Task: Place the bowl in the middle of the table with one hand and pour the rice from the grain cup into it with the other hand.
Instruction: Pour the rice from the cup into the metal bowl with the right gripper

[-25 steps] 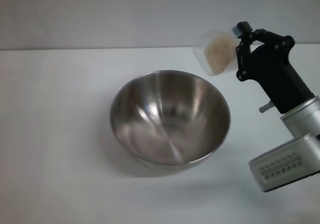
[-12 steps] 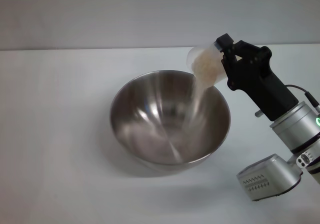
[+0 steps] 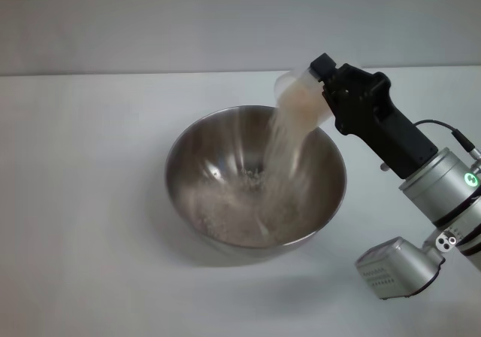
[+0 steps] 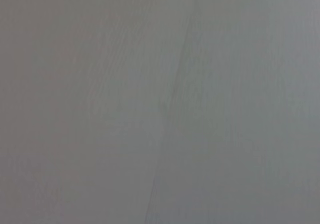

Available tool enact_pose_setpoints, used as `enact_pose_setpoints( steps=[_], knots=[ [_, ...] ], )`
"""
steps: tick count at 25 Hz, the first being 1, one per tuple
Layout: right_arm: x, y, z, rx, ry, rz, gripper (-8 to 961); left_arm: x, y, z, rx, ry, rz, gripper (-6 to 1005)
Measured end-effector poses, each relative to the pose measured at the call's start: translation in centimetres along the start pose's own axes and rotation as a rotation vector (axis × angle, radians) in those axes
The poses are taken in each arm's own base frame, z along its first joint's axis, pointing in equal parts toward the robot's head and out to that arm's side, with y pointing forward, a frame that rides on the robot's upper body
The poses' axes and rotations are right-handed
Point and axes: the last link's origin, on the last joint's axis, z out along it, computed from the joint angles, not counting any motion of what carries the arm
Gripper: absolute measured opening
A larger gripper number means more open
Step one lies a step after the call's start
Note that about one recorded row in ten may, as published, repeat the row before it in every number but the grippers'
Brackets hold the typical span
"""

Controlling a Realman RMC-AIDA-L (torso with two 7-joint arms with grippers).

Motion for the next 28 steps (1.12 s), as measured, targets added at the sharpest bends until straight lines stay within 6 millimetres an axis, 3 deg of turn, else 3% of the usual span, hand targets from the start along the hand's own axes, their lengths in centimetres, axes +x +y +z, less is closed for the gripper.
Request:
enact_pose_setpoints(
  steps=[28],
  knots=[
    [-0.11,0.61,0.95,-0.057,-0.203,-0.245,10,-0.06,-0.21,0.35,0.01,-0.004,0.001,695]
  ],
)
